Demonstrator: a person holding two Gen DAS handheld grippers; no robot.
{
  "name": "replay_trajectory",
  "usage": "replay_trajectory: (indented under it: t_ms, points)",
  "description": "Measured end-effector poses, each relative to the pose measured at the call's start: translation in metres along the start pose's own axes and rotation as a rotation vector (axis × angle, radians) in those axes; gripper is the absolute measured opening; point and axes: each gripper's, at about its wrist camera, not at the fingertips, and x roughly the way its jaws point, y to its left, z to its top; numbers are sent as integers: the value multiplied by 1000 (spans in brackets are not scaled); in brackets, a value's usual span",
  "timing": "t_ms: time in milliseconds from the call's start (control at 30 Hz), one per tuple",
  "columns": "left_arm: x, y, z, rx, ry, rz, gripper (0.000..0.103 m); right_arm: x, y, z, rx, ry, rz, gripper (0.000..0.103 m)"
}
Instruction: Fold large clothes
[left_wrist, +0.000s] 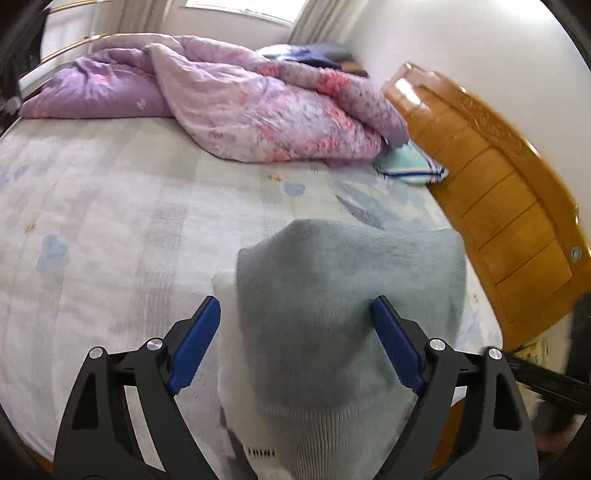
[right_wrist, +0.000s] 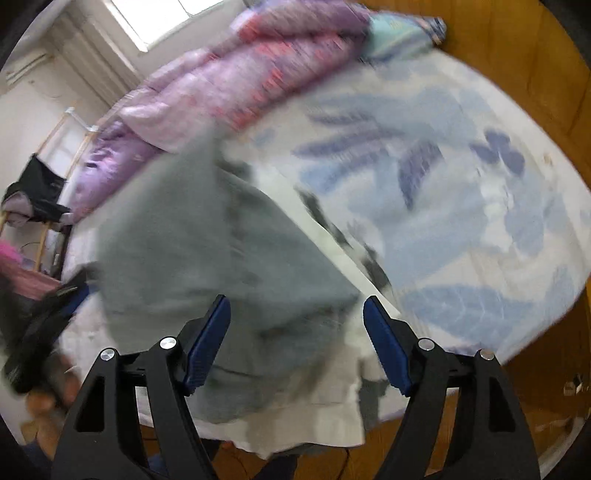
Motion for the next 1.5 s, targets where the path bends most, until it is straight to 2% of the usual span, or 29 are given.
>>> replay_trajectory:
  t_ms: [100, 200, 267, 333, 400, 567, 733, 900, 1133, 1267, 1300, 1400, 1500]
  points:
    - [14, -5, 1, 10, 43, 5, 84, 18, 45, 5, -117, 33, 60, 71]
    - [21, -7, -2, -2, 69, 11, 84, 59, 66, 5, -192, 87, 25, 71]
    - [28, -4, -3, -21, 82, 24, 84, 93, 58, 5, -164, 139, 32, 71]
    - [40, -2, -4, -17, 97, 47, 84, 103, 49, 7, -137, 153, 53, 72]
    - [53, -2, -4, -10, 101, 57, 84, 110, 42, 9, -142, 155, 33, 72]
    - [67, -5, 0, -19, 111, 23, 86, 119, 24, 18, -92, 168, 18, 74]
    - [48, 14, 1, -56, 137, -66, 87, 103, 42, 12, -106, 166, -40, 78]
    - [-4, 24, -4, 13, 100, -21, 89, 69, 73, -6, -74, 123, -117, 81]
    - [-89, 62, -12, 27, 60, -6, 89, -2, 144, -51, -29, 49, -113, 84]
    - [-156, 85, -21, 67, 66, -28, 90, -53, 199, -87, -9, -3, -107, 86]
    - [-179, 91, -25, 85, 59, -49, 90, -69, 222, -102, -12, -11, -115, 86]
    - [-243, 106, -37, 141, 28, -46, 91, -110, 275, -135, -20, -49, -159, 87]
    - [-308, 122, -46, 215, -4, -54, 92, -152, 323, -167, 6, -105, -192, 93]
